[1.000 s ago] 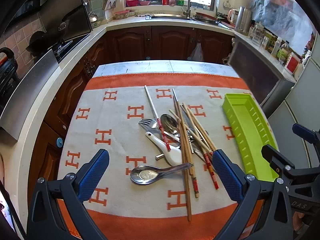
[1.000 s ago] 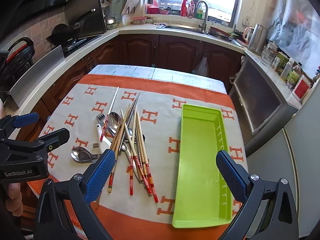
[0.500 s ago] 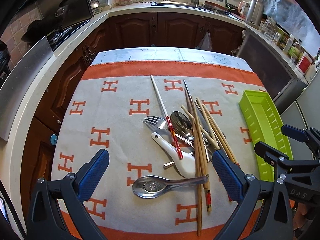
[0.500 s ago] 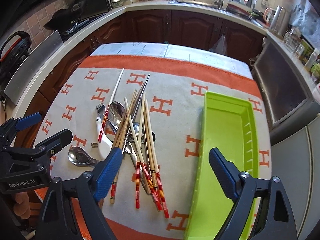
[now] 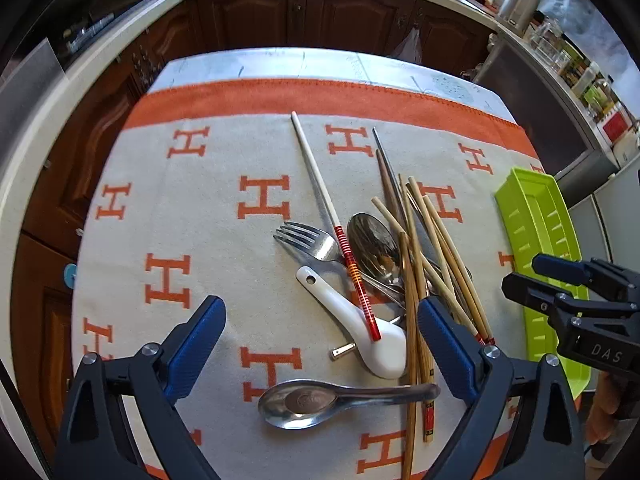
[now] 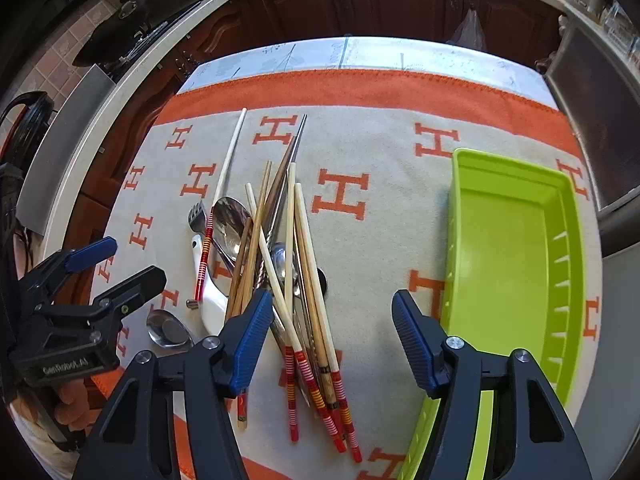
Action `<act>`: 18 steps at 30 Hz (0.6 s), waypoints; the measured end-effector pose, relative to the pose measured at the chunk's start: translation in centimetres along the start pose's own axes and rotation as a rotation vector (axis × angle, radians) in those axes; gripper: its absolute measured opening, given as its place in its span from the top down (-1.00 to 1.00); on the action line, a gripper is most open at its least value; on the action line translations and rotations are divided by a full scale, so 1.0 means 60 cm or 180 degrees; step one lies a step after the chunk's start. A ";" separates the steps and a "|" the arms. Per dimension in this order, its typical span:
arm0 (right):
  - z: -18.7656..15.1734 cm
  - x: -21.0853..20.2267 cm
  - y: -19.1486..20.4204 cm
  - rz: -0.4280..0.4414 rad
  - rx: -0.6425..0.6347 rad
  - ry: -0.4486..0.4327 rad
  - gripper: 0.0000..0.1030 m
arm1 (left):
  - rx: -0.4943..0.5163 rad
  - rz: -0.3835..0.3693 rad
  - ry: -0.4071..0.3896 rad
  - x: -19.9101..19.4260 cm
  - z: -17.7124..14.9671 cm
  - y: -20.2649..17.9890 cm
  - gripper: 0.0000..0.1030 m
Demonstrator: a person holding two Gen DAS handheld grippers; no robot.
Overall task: Organize utensils
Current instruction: 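Move both grippers down toward the pile of chopsticks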
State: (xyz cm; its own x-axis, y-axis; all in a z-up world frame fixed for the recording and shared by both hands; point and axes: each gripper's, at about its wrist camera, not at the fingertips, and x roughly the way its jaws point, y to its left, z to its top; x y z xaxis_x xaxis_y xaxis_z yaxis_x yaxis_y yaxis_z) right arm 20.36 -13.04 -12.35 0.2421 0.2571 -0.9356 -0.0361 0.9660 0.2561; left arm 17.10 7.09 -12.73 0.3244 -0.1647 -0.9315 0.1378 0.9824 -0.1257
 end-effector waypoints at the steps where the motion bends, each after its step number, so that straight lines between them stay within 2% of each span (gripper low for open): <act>1: 0.005 0.007 -0.001 0.0018 0.0015 0.0031 -0.17 | -0.0020 -0.0027 0.0030 0.006 0.005 0.003 -0.82; 7: 0.028 0.049 0.002 0.0134 0.0004 0.0244 0.10 | -0.0043 -0.0132 0.0221 0.038 0.024 0.011 -0.45; 9: 0.037 0.066 0.005 0.0180 -0.0010 0.0344 0.22 | -0.0077 -0.0210 0.0304 0.049 0.029 0.014 -0.23; 14: 0.042 0.095 -0.002 0.0176 0.0070 0.0511 0.44 | -0.0199 -0.0305 0.0381 0.067 0.049 0.020 -0.17; 18: 0.039 0.107 -0.004 0.0107 0.0062 0.0556 0.61 | -0.0234 -0.0259 0.0373 0.080 0.071 0.019 -0.11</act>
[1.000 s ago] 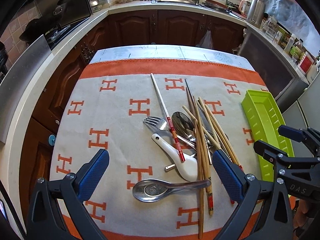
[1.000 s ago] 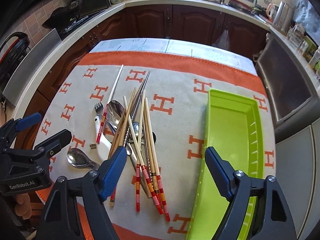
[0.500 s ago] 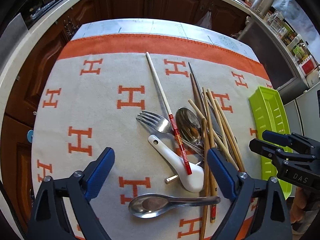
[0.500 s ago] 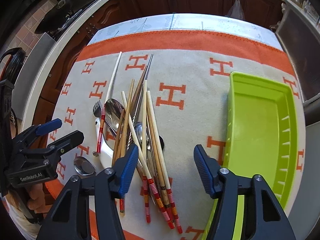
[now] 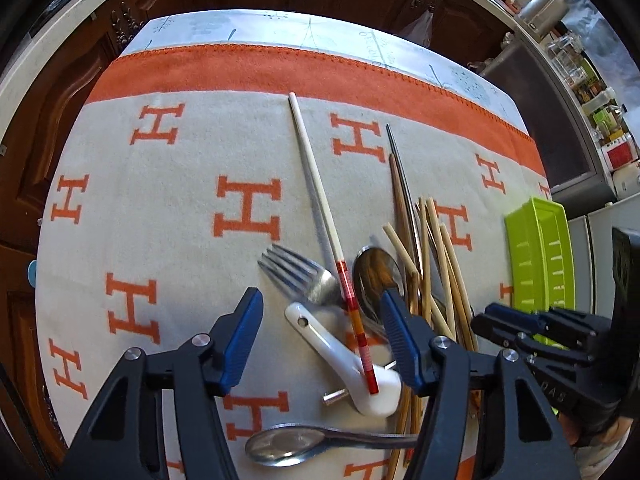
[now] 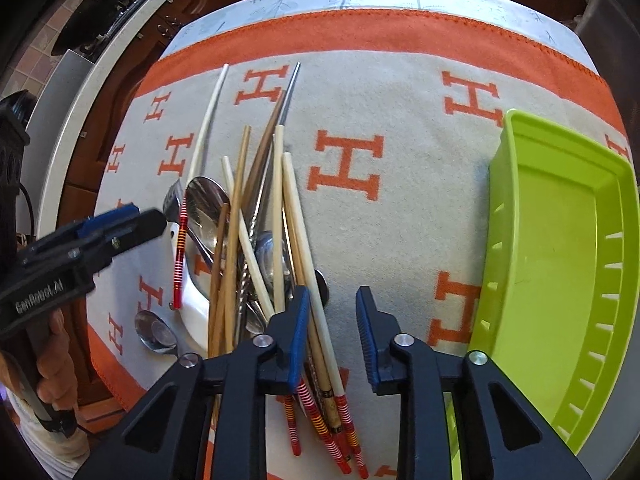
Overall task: Organize utensils
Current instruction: 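Move both grippers down toward the pile of chopsticks, then grasp a red-striped chopstick with the right gripper while the left grasps another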
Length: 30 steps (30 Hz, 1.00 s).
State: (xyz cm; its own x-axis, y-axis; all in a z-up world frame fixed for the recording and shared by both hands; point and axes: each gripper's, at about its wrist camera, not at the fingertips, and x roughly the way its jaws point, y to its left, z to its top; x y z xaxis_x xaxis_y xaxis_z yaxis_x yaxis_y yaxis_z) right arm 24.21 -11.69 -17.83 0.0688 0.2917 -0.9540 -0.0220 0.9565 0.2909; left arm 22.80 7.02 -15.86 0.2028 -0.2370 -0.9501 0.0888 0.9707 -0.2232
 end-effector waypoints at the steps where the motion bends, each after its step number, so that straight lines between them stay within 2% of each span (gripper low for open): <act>1: -0.003 0.002 -0.001 -0.0013 -0.0010 0.0007 0.63 | -0.0011 0.0016 0.0008 0.005 0.007 0.000 -0.09; 6: -0.007 0.007 -0.007 0.0025 -0.0021 0.0054 0.64 | -0.0098 0.0082 0.0056 0.032 0.040 0.001 -0.05; 9: -0.009 0.008 -0.008 0.0038 -0.0036 0.0068 0.64 | -0.0167 -0.0043 0.0082 0.046 0.058 0.001 -0.03; 12: -0.012 0.007 -0.007 0.0021 -0.0079 0.0072 0.64 | -0.0208 0.0060 0.0043 0.053 0.075 -0.005 0.11; 15: -0.016 0.005 -0.008 -0.0005 -0.0104 0.0067 0.65 | -0.0337 0.0032 0.0064 0.060 0.086 0.001 0.34; 17: -0.019 0.008 -0.012 -0.0009 -0.0099 0.0094 0.71 | -0.0395 0.0010 0.0081 0.064 0.088 0.009 0.39; 21: -0.027 0.018 -0.019 -0.0015 -0.0106 0.0139 0.77 | -0.0458 0.0016 0.0145 0.076 0.086 0.020 0.40; 28: -0.029 0.009 -0.033 0.0105 -0.0008 0.0148 0.78 | -0.0415 0.0167 0.0088 0.087 0.091 0.003 0.44; 30: -0.031 -0.001 -0.035 0.0194 0.0022 0.0135 0.78 | -0.0408 0.0190 0.0071 0.089 0.093 -0.001 0.69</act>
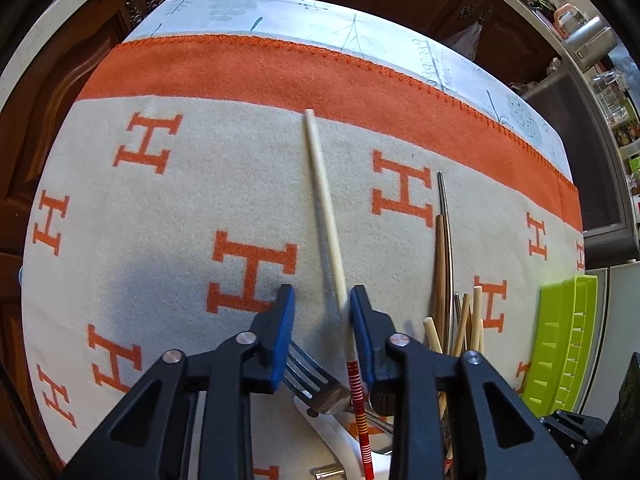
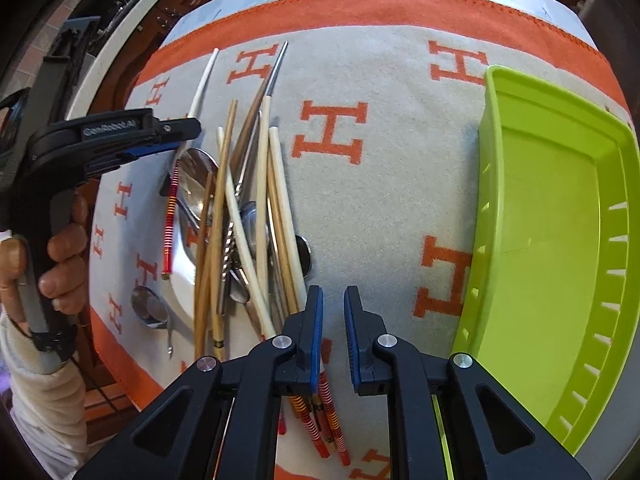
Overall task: Organize utensils
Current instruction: 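Grasp a red-striped chopstick with the right gripper while the left grasps another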
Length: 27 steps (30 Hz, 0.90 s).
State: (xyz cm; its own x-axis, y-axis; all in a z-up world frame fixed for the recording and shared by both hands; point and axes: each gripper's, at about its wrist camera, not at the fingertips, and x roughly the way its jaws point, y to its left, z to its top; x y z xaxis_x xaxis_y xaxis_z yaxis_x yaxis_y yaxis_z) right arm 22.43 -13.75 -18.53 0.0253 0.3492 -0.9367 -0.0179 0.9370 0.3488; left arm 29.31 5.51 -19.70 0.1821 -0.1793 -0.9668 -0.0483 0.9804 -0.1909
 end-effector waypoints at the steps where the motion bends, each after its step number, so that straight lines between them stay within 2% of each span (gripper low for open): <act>1: -0.001 -0.004 -0.001 0.0032 0.0007 -0.0001 0.78 | -0.0004 -0.0011 0.0003 -0.001 0.002 0.000 0.82; 7: -0.004 -0.007 0.001 0.0063 -0.0026 0.0060 0.78 | 0.0016 -0.0082 -0.0015 0.000 0.004 -0.008 0.94; 15: -0.005 0.008 0.026 -0.0017 -0.0186 0.0109 0.78 | 0.0054 -0.0268 -0.0203 -0.066 -0.010 -0.002 0.94; 19: -0.005 0.013 0.042 -0.0147 -0.0264 0.0074 0.78 | 0.0116 -0.0399 -0.0212 -0.098 -0.032 -0.001 0.94; 27: 0.000 0.018 0.045 -0.0220 -0.0293 0.0071 0.79 | 0.0241 -0.0601 -0.0225 -0.155 -0.094 0.010 0.94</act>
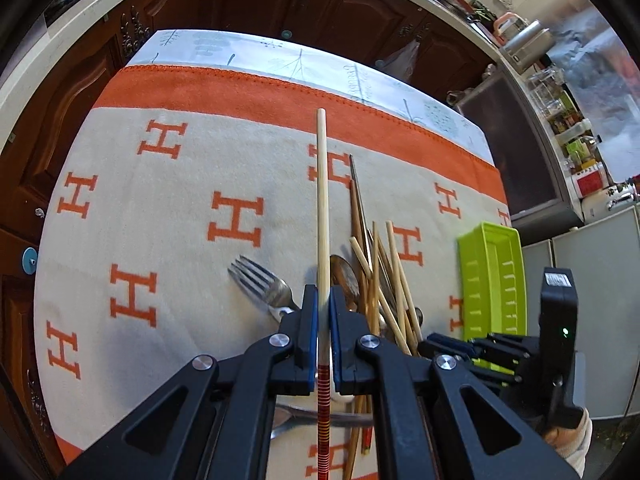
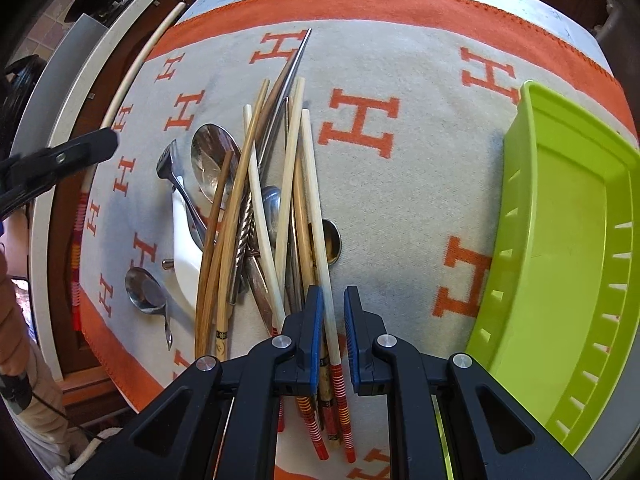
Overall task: Organize utensils
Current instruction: 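Grasp a red-striped chopstick with the right gripper while the left grasps another, then carry both chopsticks into the green tray and open both grippers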
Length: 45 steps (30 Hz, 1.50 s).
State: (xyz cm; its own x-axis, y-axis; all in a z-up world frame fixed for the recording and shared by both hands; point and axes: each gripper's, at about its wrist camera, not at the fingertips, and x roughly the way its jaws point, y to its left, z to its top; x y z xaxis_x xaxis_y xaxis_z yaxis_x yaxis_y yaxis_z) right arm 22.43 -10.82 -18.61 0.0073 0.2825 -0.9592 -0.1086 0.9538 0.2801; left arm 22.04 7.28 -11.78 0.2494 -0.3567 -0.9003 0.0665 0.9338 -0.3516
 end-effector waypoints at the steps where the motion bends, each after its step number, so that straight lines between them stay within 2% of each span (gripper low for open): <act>1: -0.002 0.001 0.002 -0.0029 -0.0016 0.0005 0.79 | 0.0013 -0.0025 0.0007 -0.005 -0.005 -0.002 0.94; 4: -0.006 0.015 0.010 -0.0149 -0.0074 0.0073 0.78 | 0.0062 -0.0056 0.0000 -0.014 -0.017 -0.011 0.94; 8: -0.009 0.012 0.015 -0.0210 -0.0069 -0.0008 0.88 | 0.0104 -0.0077 -0.0007 -0.023 -0.029 -0.022 0.94; 12: -0.018 0.001 0.006 -0.0211 0.0031 -0.0113 0.89 | 0.0200 -0.0108 -0.0042 -0.034 -0.044 -0.039 0.94; 20: -0.069 -0.106 -0.033 0.0130 0.0325 -0.0593 0.89 | 0.0393 -0.0270 -0.0052 -0.060 -0.086 -0.099 0.94; 24: -0.103 -0.165 -0.062 0.0126 0.0418 -0.0806 0.89 | 0.0462 -0.0432 -0.0031 -0.057 -0.106 -0.152 0.94; 30: -0.148 -0.225 -0.154 -0.0266 0.0648 -0.0965 0.88 | 0.0524 -0.0702 0.0099 -0.011 -0.124 -0.251 0.94; 33: -0.164 -0.227 -0.196 -0.0272 0.0783 -0.0966 0.88 | 0.0543 -0.0790 0.0168 0.027 -0.126 -0.305 0.94; 37: -0.180 -0.212 -0.243 -0.0317 0.0936 -0.0939 0.88 | 0.0526 -0.0782 0.0246 0.078 -0.133 -0.348 0.93; 40: -0.190 -0.198 -0.265 -0.0225 0.0996 -0.0915 0.88 | 0.0479 -0.0763 0.0381 0.125 -0.145 -0.370 0.93; 45: -0.197 -0.181 -0.276 -0.0096 0.1022 -0.0939 0.88 | 0.0425 -0.0588 0.0545 0.185 -0.172 -0.372 0.93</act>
State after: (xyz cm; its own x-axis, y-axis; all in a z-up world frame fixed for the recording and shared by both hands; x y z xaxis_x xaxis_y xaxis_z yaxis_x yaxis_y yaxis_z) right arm 12.37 -30.87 -13.26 0.2946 0.2266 -0.9284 0.2103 0.9323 0.2943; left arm 13.35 -17.79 -16.59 0.0550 -0.5100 -0.8584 0.2252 0.8439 -0.4869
